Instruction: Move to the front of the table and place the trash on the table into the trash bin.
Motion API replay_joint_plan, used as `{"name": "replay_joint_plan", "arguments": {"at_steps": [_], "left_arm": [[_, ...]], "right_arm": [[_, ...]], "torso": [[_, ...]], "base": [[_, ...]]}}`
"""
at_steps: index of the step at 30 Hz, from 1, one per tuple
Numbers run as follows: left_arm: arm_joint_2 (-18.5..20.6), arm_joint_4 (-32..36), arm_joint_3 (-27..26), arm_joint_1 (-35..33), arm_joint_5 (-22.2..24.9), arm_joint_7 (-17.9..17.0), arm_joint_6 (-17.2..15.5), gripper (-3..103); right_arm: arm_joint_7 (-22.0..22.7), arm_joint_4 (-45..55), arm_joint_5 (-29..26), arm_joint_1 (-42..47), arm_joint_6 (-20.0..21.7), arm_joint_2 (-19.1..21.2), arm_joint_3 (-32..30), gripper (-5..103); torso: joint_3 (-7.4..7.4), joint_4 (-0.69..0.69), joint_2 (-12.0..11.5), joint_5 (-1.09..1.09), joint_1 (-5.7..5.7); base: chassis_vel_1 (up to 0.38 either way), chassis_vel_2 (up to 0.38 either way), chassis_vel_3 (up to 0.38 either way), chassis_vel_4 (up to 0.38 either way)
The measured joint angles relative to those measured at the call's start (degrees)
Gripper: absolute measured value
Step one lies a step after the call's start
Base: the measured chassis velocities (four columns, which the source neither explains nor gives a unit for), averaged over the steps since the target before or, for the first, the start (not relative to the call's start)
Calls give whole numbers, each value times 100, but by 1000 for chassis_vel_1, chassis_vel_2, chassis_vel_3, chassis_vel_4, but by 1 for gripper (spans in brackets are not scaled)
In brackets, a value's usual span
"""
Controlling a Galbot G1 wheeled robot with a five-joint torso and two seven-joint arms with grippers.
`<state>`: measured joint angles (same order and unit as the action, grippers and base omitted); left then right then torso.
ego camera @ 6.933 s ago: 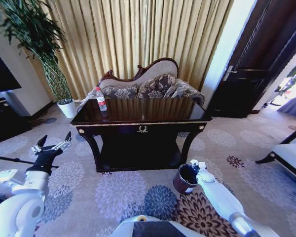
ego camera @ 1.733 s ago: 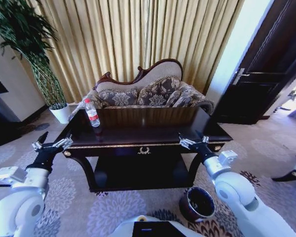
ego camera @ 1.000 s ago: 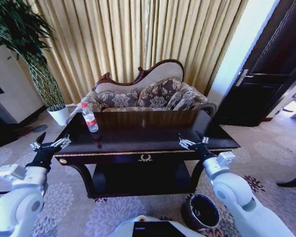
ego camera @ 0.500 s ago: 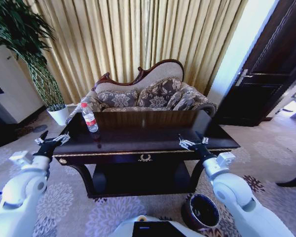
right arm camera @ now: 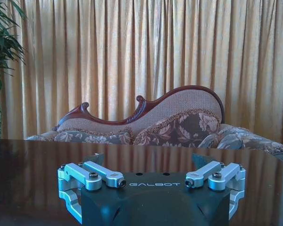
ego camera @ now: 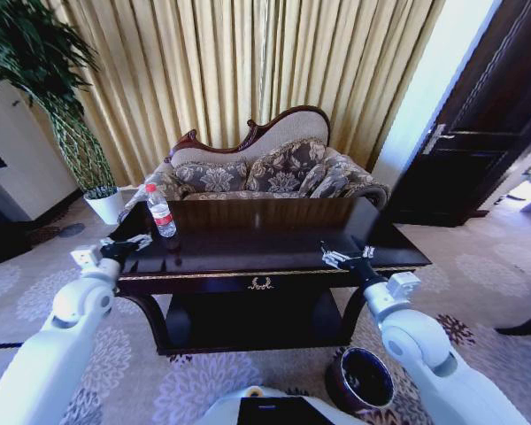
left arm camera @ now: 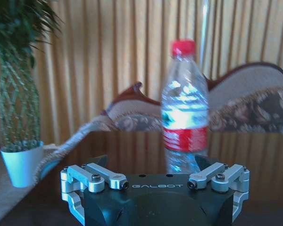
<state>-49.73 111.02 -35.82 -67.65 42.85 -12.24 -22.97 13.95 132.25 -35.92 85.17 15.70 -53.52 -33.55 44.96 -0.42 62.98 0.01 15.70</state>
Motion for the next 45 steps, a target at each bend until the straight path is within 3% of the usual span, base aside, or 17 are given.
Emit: {"name": "replay_joint_plan", "arguments": {"at_steps": [14,19,40,45], "left_arm": [[154,-544,839,760,-95,163,-84,100],[141,-575,868,942,33,33,-316,100],[200,-841,945,1175,121,15,-469,100],[199,-1027,1032,1296,123,221,-442,100]], "right_arm": [[-17,-202,55,-140,-41,69,100,100],[-20,-300,57,-169,-77,88,111,100],[-16,-438,-146,-441,-83,177,198,100],[-24,-388,-129,-412,-83,169,207,100]], "torso": [[0,0,0,0,0],[0,0,0,0,0],[0,0,0,0,0],[-1,0,0,0,0]], "base": [[0,0,0,0],[0,0,0,0],[0,0,0,0],[0,0,0,0]]}}
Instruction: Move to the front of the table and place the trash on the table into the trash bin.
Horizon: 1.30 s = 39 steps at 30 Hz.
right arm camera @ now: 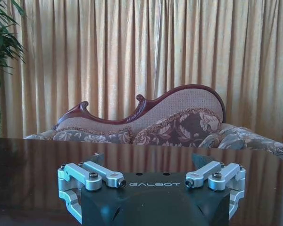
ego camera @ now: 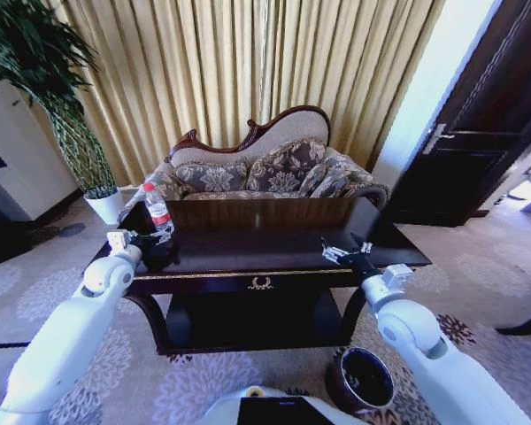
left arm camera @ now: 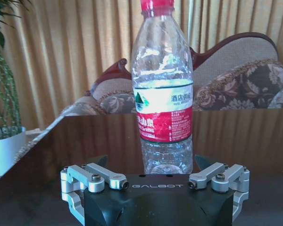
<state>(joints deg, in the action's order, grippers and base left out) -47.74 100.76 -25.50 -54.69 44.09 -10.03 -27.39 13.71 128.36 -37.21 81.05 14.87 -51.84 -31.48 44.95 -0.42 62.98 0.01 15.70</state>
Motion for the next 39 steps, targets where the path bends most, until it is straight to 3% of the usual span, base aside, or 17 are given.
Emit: {"name": "replay_joint_plan", "arguments": {"at_steps": [10,20,23,26,31,39], "left_arm": [[-27,-254,321,347,-15,67,34,100],[-141,-431,411,561,36,-8,-221,101],[-193,-485,455,644,60,-19,-244,86],[-201,-508,465,667,60,-17,-244,81],[-188,-512,452,658,60,28,-228,58],[-185,-461,420,614,60,108,-206,40]], "right_arm": [[-14,0,59,61,-32,12,-4,100],[-14,-24,87,77,-45,10,-5,100],[-13,-54,160,95,-50,-25,81,100],[-13,-69,184,104,-52,-29,103,100],[-10,-95,186,67,-55,-6,83,100],[-6,-82,181,76,-56,6,77,100]], "torso": [[0,-1,0,0,0],[0,0,0,0,0],[0,-1,0,0,0],[0,-1,0,0,0],[0,0,0,0,0],[0,0,0,0,0]], "base": [[0,0,0,0],[0,0,0,0],[0,0,0,0],[0,0,0,0],[0,0,0,0],[0,0,0,0]]}}
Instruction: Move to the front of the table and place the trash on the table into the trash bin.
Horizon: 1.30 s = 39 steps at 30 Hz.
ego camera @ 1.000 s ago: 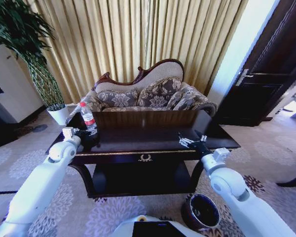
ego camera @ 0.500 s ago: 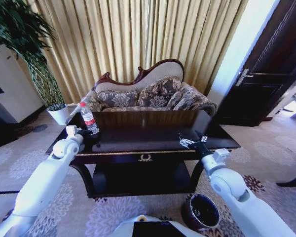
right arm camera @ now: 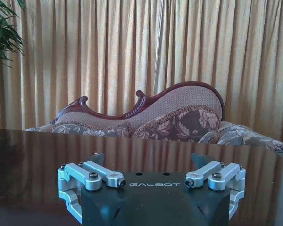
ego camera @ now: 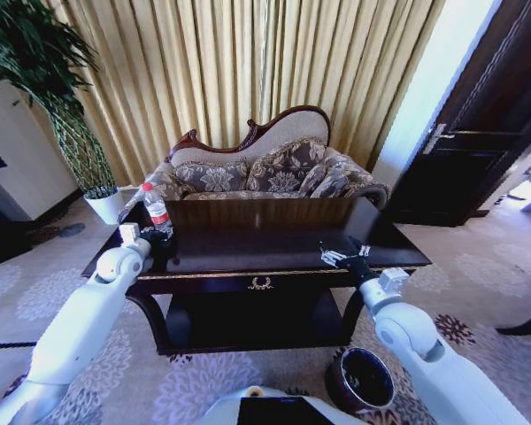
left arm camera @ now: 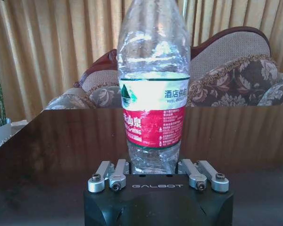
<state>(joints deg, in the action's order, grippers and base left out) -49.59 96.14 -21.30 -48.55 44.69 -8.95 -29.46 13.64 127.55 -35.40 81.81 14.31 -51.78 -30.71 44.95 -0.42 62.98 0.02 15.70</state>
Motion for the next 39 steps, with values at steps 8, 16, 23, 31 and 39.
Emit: {"name": "replay_joint_plan", "arguments": {"at_steps": [8,16,23,31,39], "left_arm": [[123,238,-84,-117,-76,7,13,32],[471,932,-307,-517,-897,267,457,32],[748,1128,-310,-645,-1554,584,1090,32],[1333,1128,605,-169,-2106,946,935,32],[1623,901,1549,582,-2374,1118,1713,32]], "right_arm": [[21,119,-154,4,13,71,-109,100],[217,459,-561,-38,22,207,-380,100],[243,807,-1069,-77,39,345,-431,100],[147,1090,-1670,-453,49,837,-202,100],[89,1342,-2129,-613,50,999,-216,100]], "torso": [[0,0,0,0,0],[0,0,0,0,0],[0,0,0,0,0],[0,0,0,-1,0],[0,0,0,0,1]], "base": [[0,0,0,0],[0,0,0,0],[0,0,0,0],[0,0,0,0],[0,0,0,0]]}}
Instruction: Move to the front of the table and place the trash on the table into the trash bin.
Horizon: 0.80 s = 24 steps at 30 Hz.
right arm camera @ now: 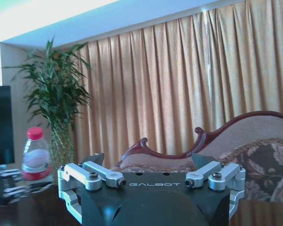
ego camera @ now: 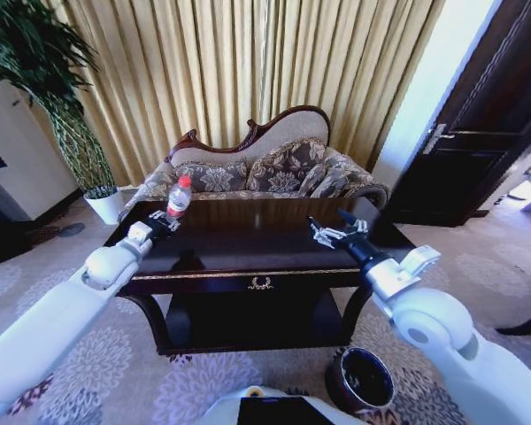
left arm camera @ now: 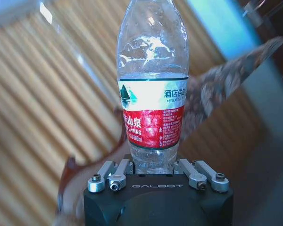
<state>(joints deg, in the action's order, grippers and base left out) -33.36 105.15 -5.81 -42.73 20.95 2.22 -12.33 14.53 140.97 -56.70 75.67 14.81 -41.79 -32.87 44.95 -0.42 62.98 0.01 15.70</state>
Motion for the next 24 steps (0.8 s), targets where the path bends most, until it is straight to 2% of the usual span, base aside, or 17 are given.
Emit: {"name": "replay_joint_plan", "arguments": {"at_steps": [4,8,11,16,19,24], "left_arm": [[-74,-2,413,399,-181,3,694,32],[-105,126,566,544,-123,-56,727,32],[-181,336,866,860,47,-171,606,32],[-222,400,1064,1043,112,-215,547,32],[-258,428,1348,1291,154,-251,502,32],[-305,537,1788,1593,288,-351,415,32]], "right_arm": [[-16,146,-145,-17,-17,82,83,100],[-68,147,-154,-103,-24,121,246,100],[-122,67,-157,-377,-32,245,633,100],[-187,-51,-159,-570,-89,389,896,100],[-319,-312,-158,-922,-204,575,1209,100],[-430,-719,-199,-1621,-310,586,1616,100]], "torso": [[0,-1,0,0,0],[0,-1,0,0,0],[0,-1,0,-1,-1],[0,-1,0,-1,0],[0,-1,0,0,0],[0,0,0,-1,0]], "base": [[0,0,0,0],[0,0,0,0],[0,0,0,0],[0,0,0,0],[0,0,0,0],[0,0,0,0]]}}
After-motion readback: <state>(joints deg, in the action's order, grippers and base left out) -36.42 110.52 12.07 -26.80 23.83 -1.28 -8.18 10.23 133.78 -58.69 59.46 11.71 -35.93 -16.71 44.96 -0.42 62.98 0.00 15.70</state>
